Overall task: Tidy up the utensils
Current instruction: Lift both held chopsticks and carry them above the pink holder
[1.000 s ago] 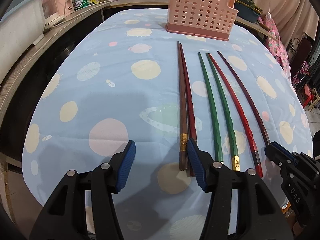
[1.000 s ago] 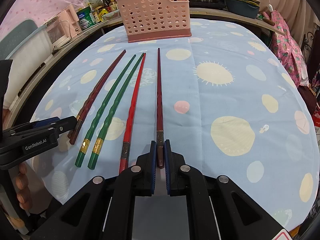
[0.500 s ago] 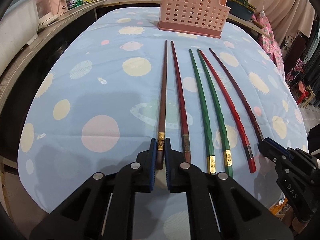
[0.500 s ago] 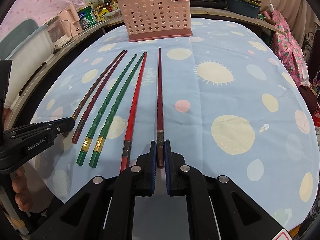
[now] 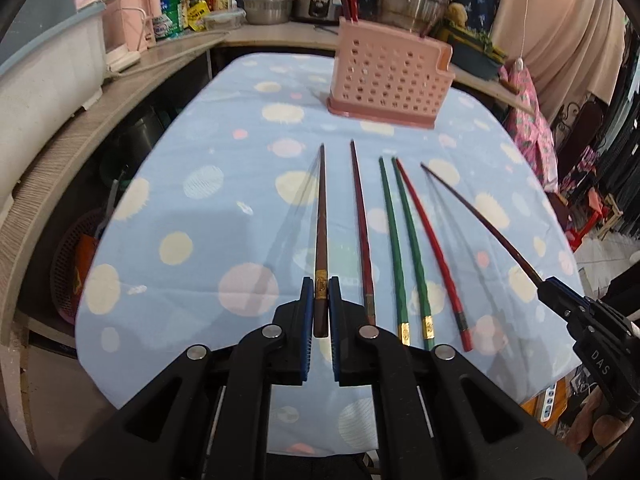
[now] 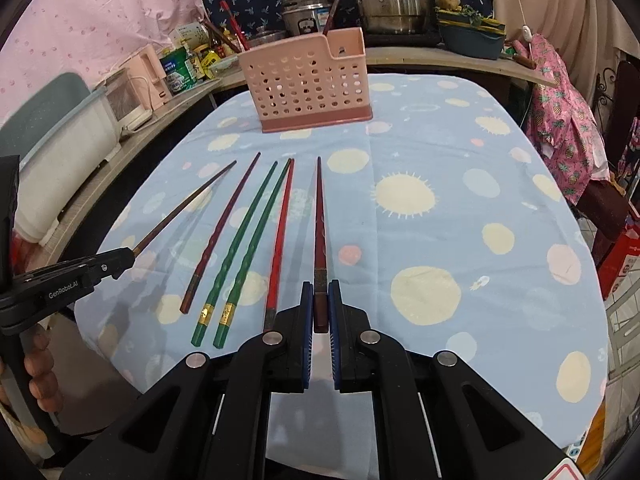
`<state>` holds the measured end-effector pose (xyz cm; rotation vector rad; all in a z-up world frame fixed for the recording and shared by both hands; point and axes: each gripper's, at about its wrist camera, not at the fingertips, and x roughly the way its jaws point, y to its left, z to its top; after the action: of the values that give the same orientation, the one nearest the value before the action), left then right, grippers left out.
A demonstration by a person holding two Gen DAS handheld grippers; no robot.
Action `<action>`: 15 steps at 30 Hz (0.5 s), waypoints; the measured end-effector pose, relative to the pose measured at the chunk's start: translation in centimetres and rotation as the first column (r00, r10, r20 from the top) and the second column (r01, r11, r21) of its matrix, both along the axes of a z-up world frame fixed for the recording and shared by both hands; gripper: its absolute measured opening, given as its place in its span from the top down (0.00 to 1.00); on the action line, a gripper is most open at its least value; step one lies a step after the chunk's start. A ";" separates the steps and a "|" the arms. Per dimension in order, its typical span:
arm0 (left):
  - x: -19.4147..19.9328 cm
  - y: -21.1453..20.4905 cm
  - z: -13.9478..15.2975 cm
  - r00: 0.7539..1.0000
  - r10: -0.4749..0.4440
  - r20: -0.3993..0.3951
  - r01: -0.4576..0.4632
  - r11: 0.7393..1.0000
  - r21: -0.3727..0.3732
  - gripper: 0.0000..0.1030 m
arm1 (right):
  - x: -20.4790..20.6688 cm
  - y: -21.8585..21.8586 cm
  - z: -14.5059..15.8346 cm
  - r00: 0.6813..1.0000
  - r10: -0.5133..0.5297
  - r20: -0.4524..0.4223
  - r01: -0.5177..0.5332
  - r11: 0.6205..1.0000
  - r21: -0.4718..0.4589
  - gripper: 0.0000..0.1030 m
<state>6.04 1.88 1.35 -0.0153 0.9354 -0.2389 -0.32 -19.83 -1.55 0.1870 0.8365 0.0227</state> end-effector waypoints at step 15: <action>2.3 3.7 10.4 0.974 0.087 0.209 -0.071 0.994 -0.081 0.93 | 0.8 -4.3 11.2 0.967 -0.072 0.244 0.070 0.997 0.019 0.93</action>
<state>8.36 5.60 11.78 -0.0932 0.7116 -0.1965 0.47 -24.12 9.60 0.2192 0.5830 -0.0169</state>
